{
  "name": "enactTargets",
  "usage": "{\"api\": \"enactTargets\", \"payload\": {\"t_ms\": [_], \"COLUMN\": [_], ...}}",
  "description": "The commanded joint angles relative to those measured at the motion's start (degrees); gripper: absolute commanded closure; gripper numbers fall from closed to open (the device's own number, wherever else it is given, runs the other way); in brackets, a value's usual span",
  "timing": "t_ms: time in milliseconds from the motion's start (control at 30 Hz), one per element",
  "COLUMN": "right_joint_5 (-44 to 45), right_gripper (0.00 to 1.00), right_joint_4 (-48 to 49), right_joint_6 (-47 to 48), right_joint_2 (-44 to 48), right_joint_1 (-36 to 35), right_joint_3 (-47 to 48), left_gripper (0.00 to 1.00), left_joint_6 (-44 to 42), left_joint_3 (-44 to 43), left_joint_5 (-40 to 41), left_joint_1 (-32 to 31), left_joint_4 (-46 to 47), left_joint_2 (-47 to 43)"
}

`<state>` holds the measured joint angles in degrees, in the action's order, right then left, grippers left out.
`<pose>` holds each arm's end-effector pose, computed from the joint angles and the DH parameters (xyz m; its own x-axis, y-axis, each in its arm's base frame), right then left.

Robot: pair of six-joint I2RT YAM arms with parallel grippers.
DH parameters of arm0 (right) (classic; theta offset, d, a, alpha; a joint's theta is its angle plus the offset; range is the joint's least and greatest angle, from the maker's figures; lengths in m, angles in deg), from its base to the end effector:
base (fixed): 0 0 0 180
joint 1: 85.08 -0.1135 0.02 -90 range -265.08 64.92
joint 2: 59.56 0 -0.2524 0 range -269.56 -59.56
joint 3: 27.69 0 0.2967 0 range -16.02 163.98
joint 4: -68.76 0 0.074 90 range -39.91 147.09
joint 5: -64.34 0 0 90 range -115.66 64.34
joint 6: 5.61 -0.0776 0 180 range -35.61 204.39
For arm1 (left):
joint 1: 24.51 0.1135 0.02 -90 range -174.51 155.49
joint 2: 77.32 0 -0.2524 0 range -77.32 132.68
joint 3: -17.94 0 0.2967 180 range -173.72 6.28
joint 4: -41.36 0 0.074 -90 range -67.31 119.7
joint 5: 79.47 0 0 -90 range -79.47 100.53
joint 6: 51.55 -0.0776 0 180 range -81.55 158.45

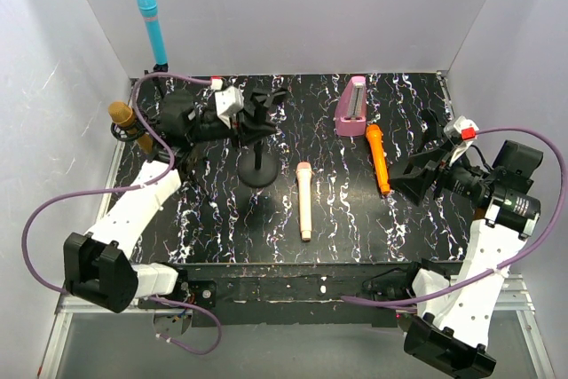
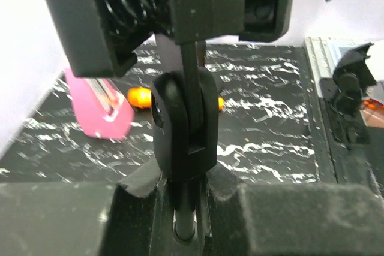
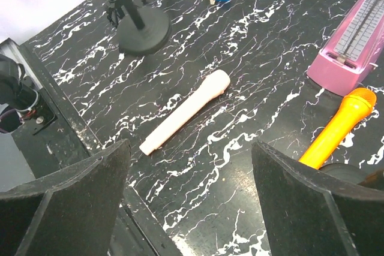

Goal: Attach the microphones to the stand

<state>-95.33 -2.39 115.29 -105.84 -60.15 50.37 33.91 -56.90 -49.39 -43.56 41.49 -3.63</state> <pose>0.1901 -0.0081 0.3881 -0.2312 -0.0893 -0.9688 -0.7338 0.6698 0.1134 0.3171 -0.1805 0.3642 0.0987 0.0079 -0.9951 0.9766 0.1914 0.0984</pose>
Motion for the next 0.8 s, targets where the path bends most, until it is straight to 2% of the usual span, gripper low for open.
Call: {"api": "enactTargets", "payload": {"t_ms": [0,100,367,633,767], "right_joint_5": [-2.14,-1.96,-1.7,-1.52,-1.0], "right_gripper": [0.12,0.12,0.12,0.12,0.12], "right_joint_4": [-0.55,-0.63,-0.02,0.07,-0.19], "right_joint_6": [1.1,1.1,0.83,0.48,0.57], "right_joint_2": [-0.3,-0.13,0.67,0.58,0.93], "right_joint_1": [-0.76,-1.2,-1.99,-2.87,-3.48], "right_joint_3": [-1.09,-1.61,-3.46,-4.16,-4.34], "left_gripper": [1.0,1.0,1.0,1.0,0.98], "left_joint_6": [-0.57,0.66,11.74,10.34,7.18], "left_joint_3": [6.04,8.85,16.85,17.21,17.74], "left_joint_5": [1.56,2.61,5.07,9.2,11.31], "left_joint_1": [0.24,0.24,-0.9,-6.0,-7.23], "left_joint_4": [1.21,4.1,21.15,22.4,19.24], "left_joint_2": [-1.26,-1.45,1.45,5.5,5.41]}}
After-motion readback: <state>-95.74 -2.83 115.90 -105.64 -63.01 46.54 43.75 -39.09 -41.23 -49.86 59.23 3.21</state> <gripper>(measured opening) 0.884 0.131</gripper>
